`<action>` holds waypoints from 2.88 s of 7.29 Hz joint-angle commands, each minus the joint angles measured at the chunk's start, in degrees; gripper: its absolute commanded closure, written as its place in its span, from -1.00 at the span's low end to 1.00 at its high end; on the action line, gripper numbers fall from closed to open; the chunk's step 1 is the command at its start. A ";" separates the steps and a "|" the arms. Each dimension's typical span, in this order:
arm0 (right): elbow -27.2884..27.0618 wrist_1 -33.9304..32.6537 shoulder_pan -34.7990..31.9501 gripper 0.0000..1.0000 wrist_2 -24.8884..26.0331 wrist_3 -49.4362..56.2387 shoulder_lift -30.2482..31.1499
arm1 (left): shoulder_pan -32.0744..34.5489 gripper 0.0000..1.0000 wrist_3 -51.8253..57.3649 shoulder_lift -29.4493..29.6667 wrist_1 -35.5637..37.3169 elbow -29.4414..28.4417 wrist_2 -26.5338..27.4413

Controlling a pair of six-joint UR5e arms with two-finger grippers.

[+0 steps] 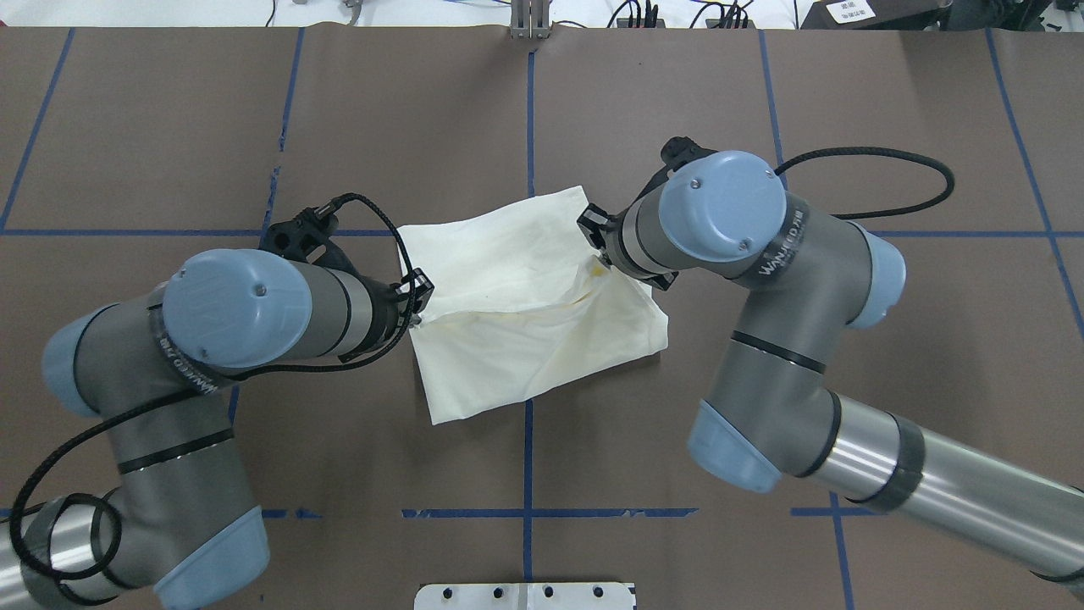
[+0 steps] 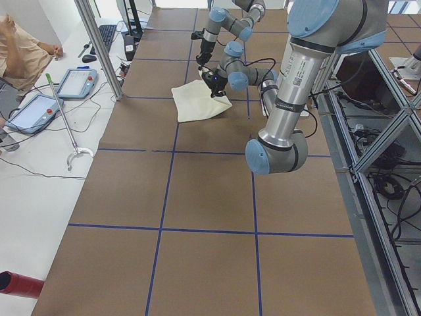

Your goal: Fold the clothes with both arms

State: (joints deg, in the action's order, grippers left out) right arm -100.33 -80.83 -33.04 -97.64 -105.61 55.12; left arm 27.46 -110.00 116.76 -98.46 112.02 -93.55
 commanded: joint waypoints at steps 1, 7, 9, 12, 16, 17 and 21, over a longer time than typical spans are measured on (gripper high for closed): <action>12.31 6.00 -2.20 1.00 -0.09 0.06 -5.18 | 3.37 1.00 1.45 0.84 -8.47 -9.33 0.12; 31.76 15.07 -5.10 1.00 -1.94 0.15 -14.08 | 7.60 1.00 6.11 5.14 -18.15 -22.18 0.21; 32.83 15.53 -5.10 1.00 -1.94 0.23 -14.08 | 8.39 1.00 6.20 5.32 -21.59 -24.73 0.21; 33.01 15.79 -5.10 1.00 -1.94 0.23 -14.08 | 10.42 0.36 12.60 3.14 -24.15 -19.25 -0.67; 33.18 15.79 -5.10 1.00 -1.94 0.23 -14.08 | 5.45 1.00 12.44 -6.63 -24.07 -10.06 -4.72; 33.18 15.79 -5.10 1.00 -1.94 0.23 -14.08 | 2.28 1.00 12.44 -6.20 -24.06 -11.02 -4.63; 33.10 15.79 -5.10 1.00 -1.85 0.06 -14.08 | 1.02 1.00 12.17 -2.33 -26.94 -14.99 -4.80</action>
State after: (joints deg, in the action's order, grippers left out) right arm -67.16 -65.04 -38.14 -99.50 -105.47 41.04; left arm 28.93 -97.71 113.69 -123.66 97.48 -98.33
